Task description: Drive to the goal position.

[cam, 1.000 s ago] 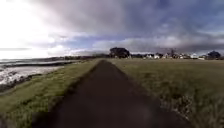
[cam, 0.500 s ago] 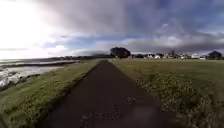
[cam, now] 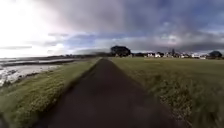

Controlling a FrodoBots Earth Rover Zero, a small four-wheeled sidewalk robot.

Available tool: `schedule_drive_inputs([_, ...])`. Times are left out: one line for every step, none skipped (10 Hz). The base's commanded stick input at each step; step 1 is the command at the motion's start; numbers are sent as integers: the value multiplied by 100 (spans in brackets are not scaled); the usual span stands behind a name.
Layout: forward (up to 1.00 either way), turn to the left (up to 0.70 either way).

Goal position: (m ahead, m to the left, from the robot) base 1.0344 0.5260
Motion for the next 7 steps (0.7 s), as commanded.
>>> schedule_drive_inputs([70,0])
schedule_drive_inputs([70,0])
schedule_drive_inputs([70,0])
schedule_drive_inputs([70,0])
schedule_drive_inputs([70,0])
schedule_drive_inputs([70,0])
schedule_drive_inputs([70,0])
